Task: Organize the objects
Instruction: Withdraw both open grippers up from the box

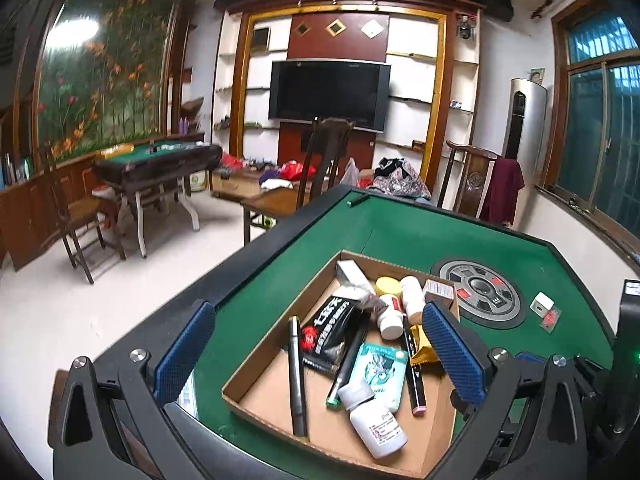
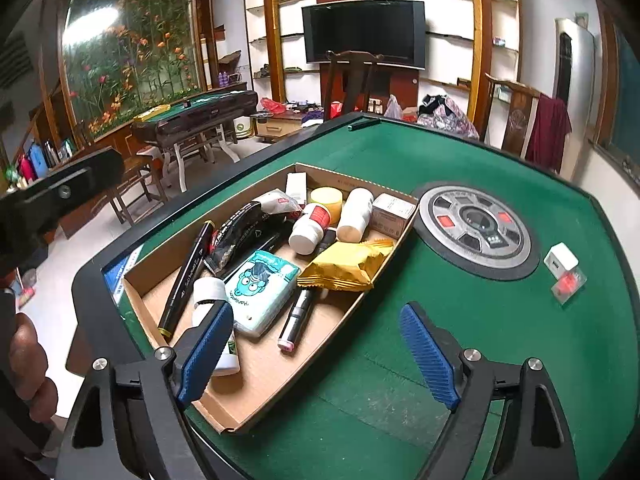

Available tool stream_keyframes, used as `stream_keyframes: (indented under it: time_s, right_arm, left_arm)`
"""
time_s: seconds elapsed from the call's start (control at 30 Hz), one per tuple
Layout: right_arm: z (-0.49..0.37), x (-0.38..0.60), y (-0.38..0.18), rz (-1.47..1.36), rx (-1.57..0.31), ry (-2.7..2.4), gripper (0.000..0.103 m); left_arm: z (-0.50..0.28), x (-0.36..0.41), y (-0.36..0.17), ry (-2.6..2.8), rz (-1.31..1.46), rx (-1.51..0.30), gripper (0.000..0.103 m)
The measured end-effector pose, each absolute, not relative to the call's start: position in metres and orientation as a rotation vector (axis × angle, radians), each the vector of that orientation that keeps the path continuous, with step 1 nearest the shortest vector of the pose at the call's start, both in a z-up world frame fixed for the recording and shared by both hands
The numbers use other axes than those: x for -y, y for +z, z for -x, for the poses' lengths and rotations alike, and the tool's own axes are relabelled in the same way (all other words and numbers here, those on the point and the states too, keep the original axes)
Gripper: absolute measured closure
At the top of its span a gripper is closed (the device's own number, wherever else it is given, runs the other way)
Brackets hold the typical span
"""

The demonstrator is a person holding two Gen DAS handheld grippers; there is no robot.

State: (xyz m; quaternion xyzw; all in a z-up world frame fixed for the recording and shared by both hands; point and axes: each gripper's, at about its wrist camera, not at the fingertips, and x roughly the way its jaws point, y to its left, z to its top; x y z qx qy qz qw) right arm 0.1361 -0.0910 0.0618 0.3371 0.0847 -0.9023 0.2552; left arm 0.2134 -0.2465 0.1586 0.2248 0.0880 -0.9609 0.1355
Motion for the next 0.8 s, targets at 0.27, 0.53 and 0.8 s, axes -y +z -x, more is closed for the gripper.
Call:
stream_keyframes:
  time_s: [0.27,0.53,0.8]
  right_arm:
    - [-0.144,0.102,0.062,-0.854,-0.362,-2.5,0.009]
    - [-0.145,0.117,0.056,-0.838,-0.473,-2.501,0.007]
    - [-0.139,0.123,0.056,-0.848,-0.468,-2.503,0.007]
  left_arm:
    - [-0.21,0.251,0.145,-2.743,-0.717,-0.267,0.0]
    - [-0.207,0.262,0.137,-2.701,-0.725,-0.293,0.0]
    - [-0.198,0.27,0.123,-2.641,-0.813,-0.322,0.0]
